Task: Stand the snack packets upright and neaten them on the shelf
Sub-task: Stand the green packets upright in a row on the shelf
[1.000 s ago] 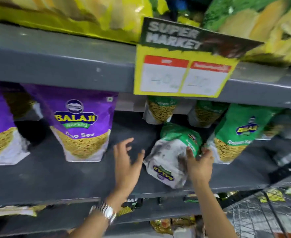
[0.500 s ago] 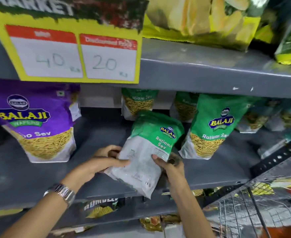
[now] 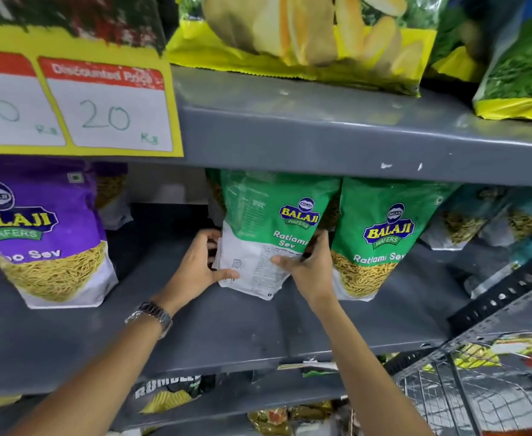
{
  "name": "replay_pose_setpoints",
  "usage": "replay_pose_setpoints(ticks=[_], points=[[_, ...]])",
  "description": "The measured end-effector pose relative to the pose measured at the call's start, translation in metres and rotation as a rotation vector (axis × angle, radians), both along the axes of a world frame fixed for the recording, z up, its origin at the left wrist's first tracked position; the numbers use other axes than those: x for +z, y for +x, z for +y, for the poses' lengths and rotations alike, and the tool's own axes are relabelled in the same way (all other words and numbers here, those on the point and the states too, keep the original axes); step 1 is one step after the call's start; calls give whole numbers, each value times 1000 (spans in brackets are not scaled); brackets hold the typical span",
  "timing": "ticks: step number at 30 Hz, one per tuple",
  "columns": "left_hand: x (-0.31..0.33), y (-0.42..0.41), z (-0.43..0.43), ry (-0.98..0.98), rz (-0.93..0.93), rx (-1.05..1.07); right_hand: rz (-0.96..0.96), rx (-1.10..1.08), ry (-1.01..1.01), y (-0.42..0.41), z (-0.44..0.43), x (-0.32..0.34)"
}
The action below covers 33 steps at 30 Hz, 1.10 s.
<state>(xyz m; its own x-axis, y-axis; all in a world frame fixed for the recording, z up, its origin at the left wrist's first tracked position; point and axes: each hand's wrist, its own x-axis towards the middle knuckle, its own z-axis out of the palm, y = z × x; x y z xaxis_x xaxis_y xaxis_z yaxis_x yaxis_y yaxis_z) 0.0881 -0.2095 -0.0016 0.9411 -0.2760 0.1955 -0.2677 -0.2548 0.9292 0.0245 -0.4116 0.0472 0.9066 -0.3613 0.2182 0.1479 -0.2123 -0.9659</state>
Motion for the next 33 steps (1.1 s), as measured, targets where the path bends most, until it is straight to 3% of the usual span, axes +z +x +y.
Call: replay_pose_setpoints(ticks=[5,9,14,19,25,28,33], points=[[-19,3,6,2,-15,14,26,85,-168,-5,-2,-4],[-29,-8,9,114,-116,184,9,187,77,-14,-10,3],[-31,-42,-13,-59,-137,204,9,297,296,-26,-3,7],[-24,-75,-20,-209,47,41,19,262,270,-27,12,10],[-8,-70,-31,-162,-19,63,19,-8,-7,-9,38,20],[-8,-64,-31,-105,8,206,106,43,-70,2,40,21],[-5,-52,-24,-66,-17,292,139,213,47,9,36,17]])
